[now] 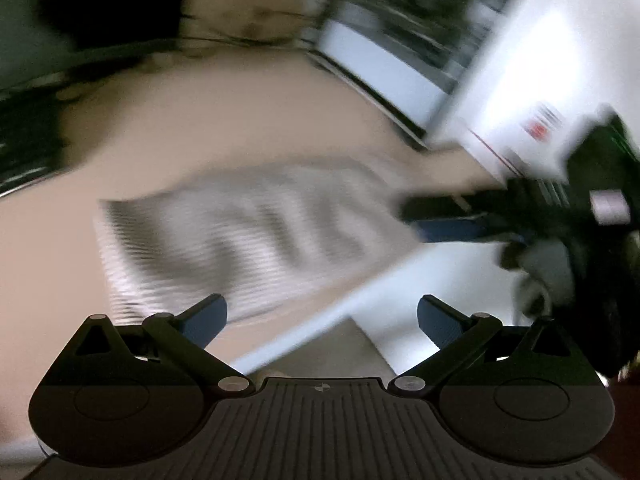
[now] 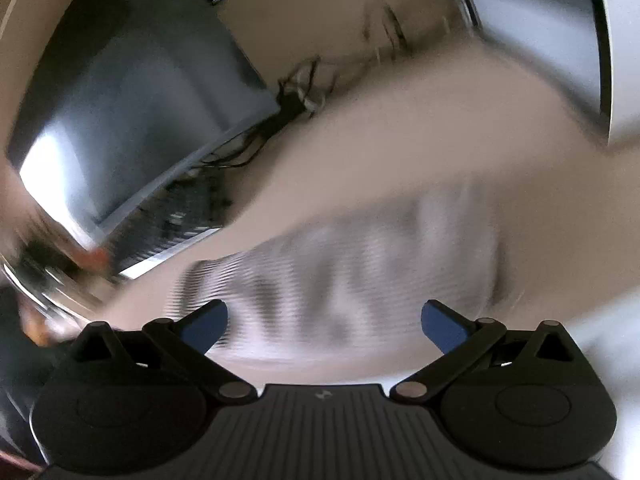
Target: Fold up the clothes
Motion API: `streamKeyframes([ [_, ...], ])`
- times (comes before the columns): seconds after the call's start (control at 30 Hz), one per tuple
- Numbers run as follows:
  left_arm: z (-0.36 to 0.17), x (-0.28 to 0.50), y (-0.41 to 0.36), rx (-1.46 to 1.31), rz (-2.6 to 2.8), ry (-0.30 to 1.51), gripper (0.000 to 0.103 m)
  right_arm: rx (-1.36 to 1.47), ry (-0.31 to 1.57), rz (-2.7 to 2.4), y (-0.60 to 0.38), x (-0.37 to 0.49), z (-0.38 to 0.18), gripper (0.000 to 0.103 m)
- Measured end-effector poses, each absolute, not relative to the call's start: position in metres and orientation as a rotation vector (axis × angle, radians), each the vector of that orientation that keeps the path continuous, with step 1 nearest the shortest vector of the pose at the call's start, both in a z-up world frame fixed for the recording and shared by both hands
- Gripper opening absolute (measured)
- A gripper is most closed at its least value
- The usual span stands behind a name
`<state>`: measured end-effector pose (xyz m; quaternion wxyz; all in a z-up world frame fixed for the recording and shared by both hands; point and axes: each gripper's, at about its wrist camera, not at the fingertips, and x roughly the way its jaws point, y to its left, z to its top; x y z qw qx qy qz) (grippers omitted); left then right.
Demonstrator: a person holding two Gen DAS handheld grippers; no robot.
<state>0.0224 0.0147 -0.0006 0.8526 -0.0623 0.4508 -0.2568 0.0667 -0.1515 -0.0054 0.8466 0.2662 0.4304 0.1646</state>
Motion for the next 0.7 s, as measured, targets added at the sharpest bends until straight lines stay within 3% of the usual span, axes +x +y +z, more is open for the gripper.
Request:
streamKeyframes([
  [0.17, -0.039, 0.039, -0.006, -0.157, -0.577, 1.001, 0.103, 0.863, 0.966, 0.314, -0.148, 0.074, -0.026, 0.103],
  [0.7, -0.077, 0.064, 0.021, -0.367, -0.529, 0.932, 0.103, 1.044, 1.086, 0.276, -0.141, 0.095, -0.063, 0.103],
])
